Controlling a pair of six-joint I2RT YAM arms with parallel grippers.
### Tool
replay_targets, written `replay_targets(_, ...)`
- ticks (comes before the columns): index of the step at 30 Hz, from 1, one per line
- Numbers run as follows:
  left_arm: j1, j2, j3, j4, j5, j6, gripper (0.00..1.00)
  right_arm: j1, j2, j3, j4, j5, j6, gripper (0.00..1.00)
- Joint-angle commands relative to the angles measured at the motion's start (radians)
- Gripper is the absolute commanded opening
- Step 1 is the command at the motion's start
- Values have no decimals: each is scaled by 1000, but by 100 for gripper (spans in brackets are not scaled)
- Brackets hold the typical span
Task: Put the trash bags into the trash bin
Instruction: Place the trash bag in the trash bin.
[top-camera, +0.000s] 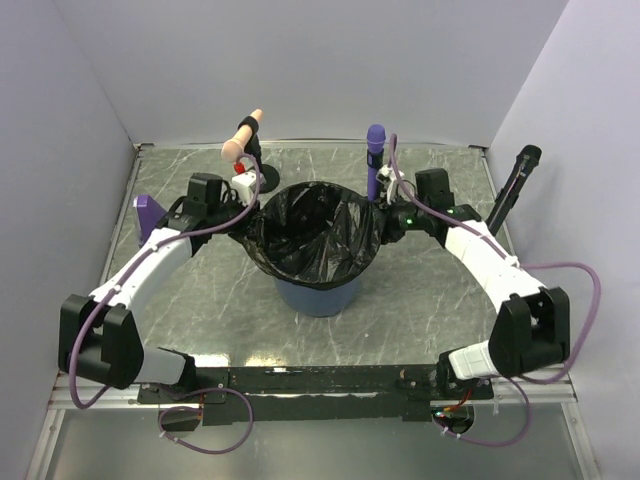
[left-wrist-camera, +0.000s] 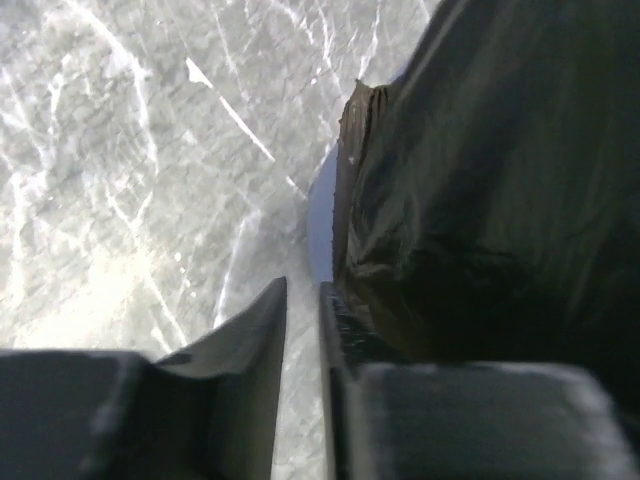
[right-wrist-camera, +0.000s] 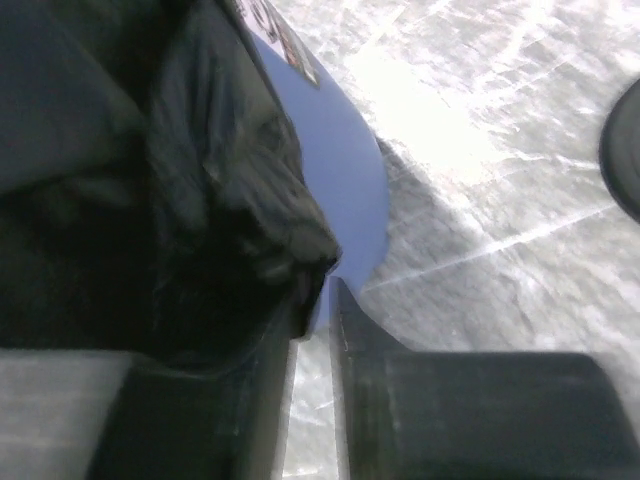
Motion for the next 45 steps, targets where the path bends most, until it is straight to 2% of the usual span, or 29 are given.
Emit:
replay_targets(1,-3,-89,-4,37,-41,79,31,-9,-121,16,-85,49,-121,45)
replay_targets(3,-3,-129,-1,14,-115,137,37,-21,-190,36,-159,94,-187,55)
replay_targets(5,-1,-181,-11,-35,-148,255,41,-36,-237,54,-263,124,-282,59)
replay_targets(8,5,-316,-106,-77,-205,439,49,-74,-321,48,-384,136,-406,61)
replay_targets(10,6,-407,-174,-101,-197,527,56,-114,-371,57,-440,45,-425,62)
replay_targets(12,6,-482,-214,-137,-173,587,59,-127,-394,91,-507,-67,-443,63)
replay_targets(14,3,-545,-235,-146,-173,608,71,-128,-420,108,-537,-192,-456,67)
replay_targets(17,-10,-623,-269,-35,-235,595,73,-125,-460,74,-407,-263,-313,70)
replay_targets(23,-49,-676,-259,30,-246,650,75,-122,-342,137,-304,-392,-99,73)
replay_targets(26,-66,-680,-243,11,-187,690,75,-122,-302,142,-238,-412,20,74)
replay_targets(30,-90,-682,-252,13,-118,725,75,-121,-267,145,-199,-377,90,73)
replay_targets(32,-99,-665,-252,24,-110,717,73,-121,-248,148,-190,-371,97,68)
replay_targets(33,-99,-647,-251,29,-102,708,70,-121,-242,143,-178,-372,132,60)
replay_targets(34,-101,-633,-245,35,-95,699,63,-121,-236,140,-170,-372,140,48)
replay_targets(35,-101,-617,-239,37,-78,690,50,-121,-231,139,-170,-369,143,36)
replay_targets(36,-103,-604,-233,35,-62,682,35,-121,-227,137,-172,-363,147,21)
replay_targets(37,-104,-591,-228,37,-46,670,22,-121,-228,133,-173,-357,144,11)
replay_targets(38,-107,-581,-226,43,-35,653,14,-121,-230,128,-178,-352,138,4)
replay_targets(40,-112,-571,-240,66,-15,638,2,-121,-236,110,-188,-328,121,0)
replay_targets(45,-118,-571,-278,84,-13,619,1,-121,-253,45,-219,-228,76,0)
